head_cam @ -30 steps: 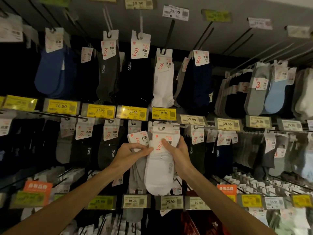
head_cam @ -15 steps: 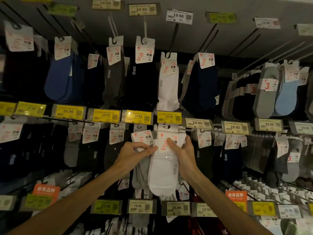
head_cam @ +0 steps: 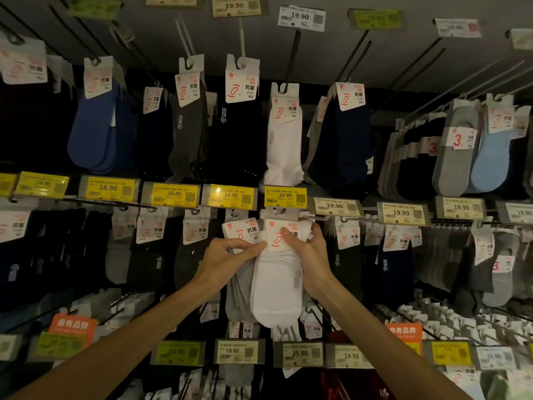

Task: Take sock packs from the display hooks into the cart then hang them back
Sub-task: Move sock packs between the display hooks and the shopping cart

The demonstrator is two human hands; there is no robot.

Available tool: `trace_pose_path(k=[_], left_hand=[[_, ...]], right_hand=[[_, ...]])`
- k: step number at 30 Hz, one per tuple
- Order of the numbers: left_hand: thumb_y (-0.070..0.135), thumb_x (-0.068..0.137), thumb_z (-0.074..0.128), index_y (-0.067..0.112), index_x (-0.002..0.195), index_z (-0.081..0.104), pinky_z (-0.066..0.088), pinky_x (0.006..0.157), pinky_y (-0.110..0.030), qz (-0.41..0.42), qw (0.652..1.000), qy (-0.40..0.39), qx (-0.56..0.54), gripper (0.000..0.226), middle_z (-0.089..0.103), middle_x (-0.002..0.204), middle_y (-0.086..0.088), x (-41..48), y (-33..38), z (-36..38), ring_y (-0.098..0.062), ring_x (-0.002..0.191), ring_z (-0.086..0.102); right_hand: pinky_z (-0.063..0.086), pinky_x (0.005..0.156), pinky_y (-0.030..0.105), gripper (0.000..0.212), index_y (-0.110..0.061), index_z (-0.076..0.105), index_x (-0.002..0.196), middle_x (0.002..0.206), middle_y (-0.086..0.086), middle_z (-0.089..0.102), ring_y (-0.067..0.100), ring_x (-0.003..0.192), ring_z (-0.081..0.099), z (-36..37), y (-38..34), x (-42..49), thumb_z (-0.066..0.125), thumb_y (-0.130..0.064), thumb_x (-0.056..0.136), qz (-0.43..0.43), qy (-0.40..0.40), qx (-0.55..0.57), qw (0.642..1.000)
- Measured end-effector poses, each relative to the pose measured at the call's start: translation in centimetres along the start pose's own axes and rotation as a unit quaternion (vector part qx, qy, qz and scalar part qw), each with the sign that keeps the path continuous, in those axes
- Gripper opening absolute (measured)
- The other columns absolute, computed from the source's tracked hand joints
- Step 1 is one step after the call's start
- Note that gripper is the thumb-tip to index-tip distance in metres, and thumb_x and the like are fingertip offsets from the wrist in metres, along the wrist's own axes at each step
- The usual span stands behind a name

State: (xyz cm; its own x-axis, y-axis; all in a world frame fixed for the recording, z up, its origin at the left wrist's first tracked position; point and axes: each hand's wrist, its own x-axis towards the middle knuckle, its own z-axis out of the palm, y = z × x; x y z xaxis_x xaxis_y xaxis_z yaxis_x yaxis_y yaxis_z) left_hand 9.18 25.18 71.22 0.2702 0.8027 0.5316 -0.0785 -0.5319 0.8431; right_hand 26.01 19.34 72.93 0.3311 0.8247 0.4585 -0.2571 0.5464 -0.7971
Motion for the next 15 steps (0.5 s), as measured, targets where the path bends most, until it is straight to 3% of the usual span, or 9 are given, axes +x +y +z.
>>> trace_pose_path(k=[5, 9, 12, 15], left_hand=[[0.035, 0.078, 0.08, 0.019, 0.084, 0.081, 0.052, 0.085, -0.019, -0.006, 0.999, 0.033, 0.031, 0.018, 0.076, 0.092, 0.008, 0.4, -1.0, -0.3, -0.004, 0.098, 0.066], [0.02, 0.081, 0.08, 0.018, 0.084, 0.08, 0.052, 0.082, -0.019, 0.002, 0.996, 0.074, 0.051, 0.003, 0.072, 0.092, 0.011, 0.6, -2.3, -1.0, -0.003, 0.098, 0.062], [0.014, 0.082, 0.079, 0.021, 0.082, 0.079, 0.05, 0.076, -0.012, -0.012, 0.993, 0.085, 0.076, 0.007, 0.069, 0.097, 0.012, 0.7, -3.3, -2.2, -0.004, 0.099, 0.059], [0.008, 0.082, 0.078, 0.02, 0.082, 0.08, 0.052, 0.081, -0.02, -0.03, 0.994, 0.085, 0.063, 0.013, 0.068, 0.104, 0.008, 0.5, -4.1, -3.4, -0.01, 0.106, 0.058]], right_hand=[[0.06, 0.07, 0.036, 0.047, -0.012, 0.048, 0.123, 0.102, 0.007, 0.072, 0.024, 0.09, 0.072, 0.2, 1.4, 1.5, 0.07, 0.001, 0.084, 0.015, 0.025, -0.012, 0.999], [0.059, 0.066, 0.028, 0.046, -0.012, 0.048, 0.124, 0.105, 0.006, 0.071, 0.019, 0.09, 0.072, 0.2, 2.5, 3.6, 0.071, -0.004, 0.085, 0.034, 0.041, -0.036, 0.998], [0.056, 0.061, 0.02, 0.041, -0.024, 0.049, 0.115, 0.104, 0.0, 0.069, 0.013, 0.088, 0.069, -0.2, 3.1, 5.2, 0.071, -0.006, 0.086, 0.045, 0.047, -0.06, 0.996], [0.057, 0.066, 0.02, 0.045, -0.025, 0.048, 0.12, 0.112, 0.004, 0.069, 0.017, 0.093, 0.069, -0.7, 4.2, 7.1, 0.072, -0.009, 0.086, 0.045, 0.062, -0.094, 0.993]])
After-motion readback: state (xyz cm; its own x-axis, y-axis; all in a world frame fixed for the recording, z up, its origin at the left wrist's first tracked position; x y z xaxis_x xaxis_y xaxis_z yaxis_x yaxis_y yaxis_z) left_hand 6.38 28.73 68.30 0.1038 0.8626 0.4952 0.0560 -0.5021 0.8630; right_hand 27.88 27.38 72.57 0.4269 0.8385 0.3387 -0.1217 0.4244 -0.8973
